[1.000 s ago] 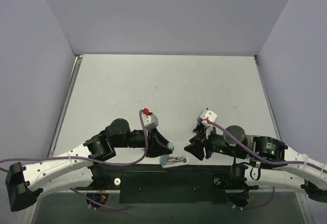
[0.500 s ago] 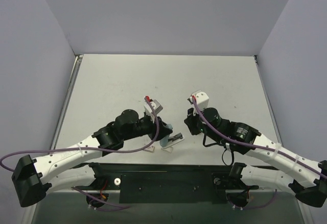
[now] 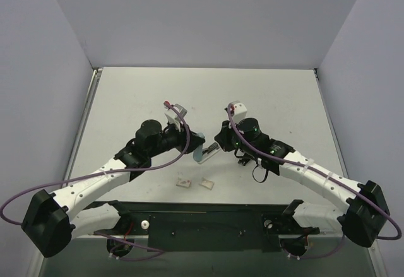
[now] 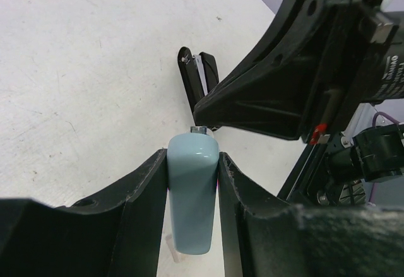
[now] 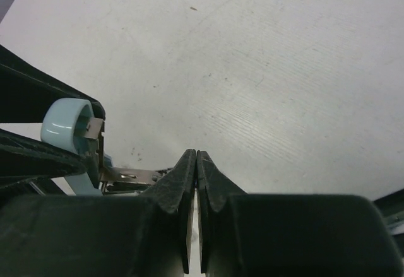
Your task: Unload the staples from the stapler
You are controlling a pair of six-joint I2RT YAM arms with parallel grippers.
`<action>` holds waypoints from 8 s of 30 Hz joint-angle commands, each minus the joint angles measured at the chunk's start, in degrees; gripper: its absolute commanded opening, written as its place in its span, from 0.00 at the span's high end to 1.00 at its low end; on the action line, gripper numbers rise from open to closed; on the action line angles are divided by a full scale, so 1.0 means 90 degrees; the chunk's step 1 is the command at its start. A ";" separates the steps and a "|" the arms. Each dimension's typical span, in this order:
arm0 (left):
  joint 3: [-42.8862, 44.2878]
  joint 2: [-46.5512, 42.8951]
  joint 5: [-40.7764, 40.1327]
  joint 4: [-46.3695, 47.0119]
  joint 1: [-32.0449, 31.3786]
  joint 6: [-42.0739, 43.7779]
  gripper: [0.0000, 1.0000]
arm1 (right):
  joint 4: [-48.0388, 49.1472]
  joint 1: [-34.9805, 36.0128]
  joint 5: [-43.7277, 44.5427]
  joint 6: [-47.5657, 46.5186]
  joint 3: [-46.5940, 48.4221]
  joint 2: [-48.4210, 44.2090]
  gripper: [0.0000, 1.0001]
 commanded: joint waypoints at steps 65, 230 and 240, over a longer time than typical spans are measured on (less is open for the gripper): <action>0.0606 0.2337 -0.1394 0.3642 0.0834 -0.0611 1.00 | 0.4685 0.0181 -0.2258 0.2611 -0.0107 0.2769 1.00; 0.0870 -0.0671 -0.3013 -0.0509 -0.0309 -0.0025 1.00 | -0.0334 0.1373 0.1335 -0.0212 -0.0868 -0.2788 1.00; 0.0850 0.0822 -0.4313 0.0428 0.0637 0.0620 1.00 | -0.0090 0.1382 0.1111 0.0404 -0.1308 -0.2524 1.00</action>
